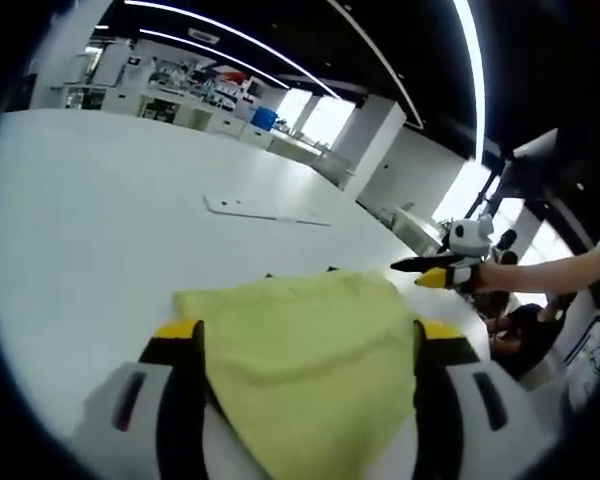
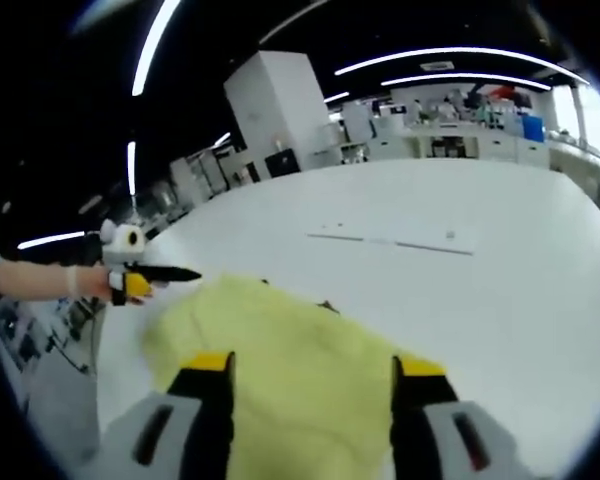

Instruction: Fold the garment on the visible template until the final outline fits inside the template.

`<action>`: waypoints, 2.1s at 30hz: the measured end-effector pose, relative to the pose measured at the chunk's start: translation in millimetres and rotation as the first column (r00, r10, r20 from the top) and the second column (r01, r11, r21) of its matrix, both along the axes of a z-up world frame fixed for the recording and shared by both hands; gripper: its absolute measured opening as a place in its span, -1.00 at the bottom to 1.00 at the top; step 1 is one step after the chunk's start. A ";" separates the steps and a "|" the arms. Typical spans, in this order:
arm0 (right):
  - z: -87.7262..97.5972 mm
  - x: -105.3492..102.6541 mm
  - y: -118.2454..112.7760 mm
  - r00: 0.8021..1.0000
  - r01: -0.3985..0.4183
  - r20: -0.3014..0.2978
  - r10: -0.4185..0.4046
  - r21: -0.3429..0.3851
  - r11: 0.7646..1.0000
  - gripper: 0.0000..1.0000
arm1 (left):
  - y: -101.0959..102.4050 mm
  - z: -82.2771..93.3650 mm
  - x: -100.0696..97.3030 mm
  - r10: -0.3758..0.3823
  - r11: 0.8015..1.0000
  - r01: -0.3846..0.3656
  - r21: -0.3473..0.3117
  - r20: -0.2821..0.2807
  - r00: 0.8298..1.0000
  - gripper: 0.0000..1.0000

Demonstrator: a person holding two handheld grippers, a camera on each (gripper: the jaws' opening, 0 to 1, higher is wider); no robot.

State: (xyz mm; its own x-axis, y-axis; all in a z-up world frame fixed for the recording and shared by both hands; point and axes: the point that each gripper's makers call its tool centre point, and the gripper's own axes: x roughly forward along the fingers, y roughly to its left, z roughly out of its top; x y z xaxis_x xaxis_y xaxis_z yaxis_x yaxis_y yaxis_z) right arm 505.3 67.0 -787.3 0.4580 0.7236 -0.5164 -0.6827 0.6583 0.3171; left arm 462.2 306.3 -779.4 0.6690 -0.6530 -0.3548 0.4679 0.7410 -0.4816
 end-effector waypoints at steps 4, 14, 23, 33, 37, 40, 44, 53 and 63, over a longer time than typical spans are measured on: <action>5.2 -4.4 1.1 1.000 -0.003 0.003 0.003 0.012 1.000 0.30 | -2.2 6.0 -10.6 -0.017 1.000 0.017 0.013 0.014 1.000 0.70; 11.6 -21.9 -8.5 1.000 -0.008 0.020 0.008 -0.002 1.000 0.39 | -7.1 14.0 -28.4 -0.055 0.998 0.054 0.024 0.020 0.998 0.72; 10.9 -40.0 -18.4 1.000 0.002 0.020 -0.003 0.006 1.000 0.36 | -9.6 12.3 -54.5 -0.103 0.991 0.100 0.089 0.033 0.994 0.65; 0.3 -70.6 -32.6 1.000 -0.003 -0.008 0.003 -0.001 1.000 0.34 | -3.2 -1.8 -90.9 -0.109 0.989 0.108 0.104 0.002 0.994 0.62; 1.2 -73.7 -34.8 1.000 0.000 -0.008 0.000 0.002 1.000 0.33 | 6.6 -4.1 -96.3 -0.089 0.990 0.089 0.105 0.000 0.996 0.56; -0.5 -78.1 -35.9 1.000 0.002 -0.006 -0.002 0.000 1.000 0.32 | 12.4 -7.2 -101.5 -0.088 0.984 0.083 0.161 0.024 0.996 0.44; -7.8 -88.7 -37.9 1.000 -0.013 -0.015 0.013 -0.022 1.000 0.30 | 19.1 -19.5 -109.1 -0.104 0.974 0.098 0.205 0.020 0.994 0.29; -17.7 -109.7 -46.3 0.999 -0.007 -0.047 0.006 -0.032 0.999 0.15 | 34.5 -37.7 -119.8 -0.037 0.981 0.037 0.192 -0.001 0.999 -0.40; -32.0 -129.7 -52.5 0.996 -0.020 -0.084 0.016 -0.052 0.998 -0.04 | 35.7 -46.8 -126.7 0.007 0.989 -0.004 0.151 -0.016 1.000 -0.60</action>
State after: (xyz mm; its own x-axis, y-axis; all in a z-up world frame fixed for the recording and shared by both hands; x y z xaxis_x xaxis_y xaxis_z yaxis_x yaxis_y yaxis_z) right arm 375.7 14.5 -819.2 0.3987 0.7024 -0.5897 -0.6673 0.6633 0.3389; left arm 335.5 342.0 -826.2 0.6661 -0.5874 -0.4597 0.4566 0.8084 -0.3714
